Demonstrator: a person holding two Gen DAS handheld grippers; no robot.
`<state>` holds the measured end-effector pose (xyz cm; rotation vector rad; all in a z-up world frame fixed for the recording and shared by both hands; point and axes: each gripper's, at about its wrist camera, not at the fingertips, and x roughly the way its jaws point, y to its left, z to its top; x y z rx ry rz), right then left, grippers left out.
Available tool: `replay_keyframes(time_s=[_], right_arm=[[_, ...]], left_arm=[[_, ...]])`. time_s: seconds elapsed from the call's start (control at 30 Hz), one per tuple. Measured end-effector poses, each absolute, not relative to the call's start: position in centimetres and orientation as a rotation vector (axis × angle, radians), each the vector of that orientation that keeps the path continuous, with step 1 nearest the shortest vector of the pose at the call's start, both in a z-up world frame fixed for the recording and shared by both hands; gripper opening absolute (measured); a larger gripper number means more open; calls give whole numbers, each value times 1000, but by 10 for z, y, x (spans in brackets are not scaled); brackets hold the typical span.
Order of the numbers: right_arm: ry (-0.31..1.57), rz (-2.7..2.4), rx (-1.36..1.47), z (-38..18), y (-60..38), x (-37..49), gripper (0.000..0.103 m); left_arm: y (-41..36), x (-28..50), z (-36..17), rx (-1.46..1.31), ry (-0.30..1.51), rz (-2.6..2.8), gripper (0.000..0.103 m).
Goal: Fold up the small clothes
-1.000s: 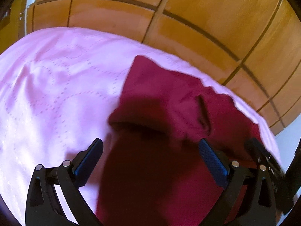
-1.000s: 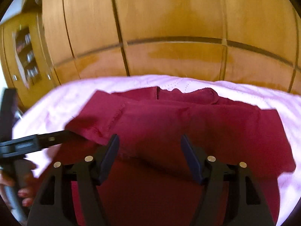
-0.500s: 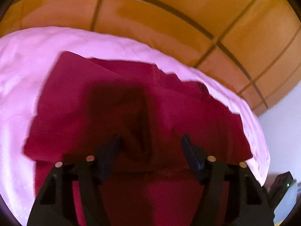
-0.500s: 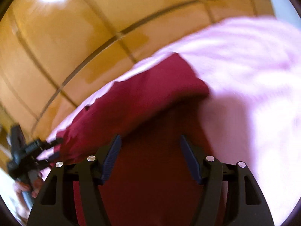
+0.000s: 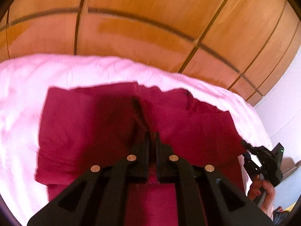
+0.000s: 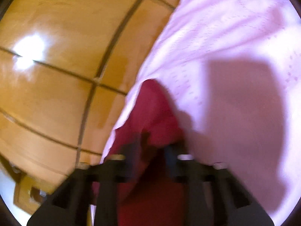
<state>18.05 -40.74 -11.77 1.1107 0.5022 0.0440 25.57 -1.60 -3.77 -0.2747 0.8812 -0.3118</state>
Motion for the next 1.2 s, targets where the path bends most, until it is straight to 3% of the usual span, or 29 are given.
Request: replay_keyframes(time_s=[0.07,0.2,0.37,0.4,0.43,0.5,0.57,0.7,0.87,1.03,1.2], right_arm=[[500,43,1102,-121,-405,179,17],[550,-3,997,-133,-393,179,7],[566,-46,927,-128,-387,181,7],[570,-50,915,-125,-386,181,12],[579,-52,893,-119,-384,178,15],[576,-43,834,-105,-379,166,41],[561,-96,734,-89,-375,151,52],[512,-228,558,-63,-374,132,52],[525,-130,434,-42,-357,177,52],[606,-71,258,-49,-325,243,52],[686,-135,166,-73,-328,283,52]], left_arm=[[-13,253,-42,-251,885,-297,4],[-9,260,-89,-210,989,-241,5],[-12,244,-92,-191,924,-254,5],[-11,242,-89,-194,925,-258,7],[-8,240,-87,-196,925,-254,11],[1,233,-80,-216,909,-225,51],[12,226,-69,-245,853,-189,57],[12,222,-51,-234,769,-131,59],[-35,245,-50,-106,773,-175,59],[-66,271,-70,54,812,-154,59],[-57,280,-91,12,836,-161,60]])
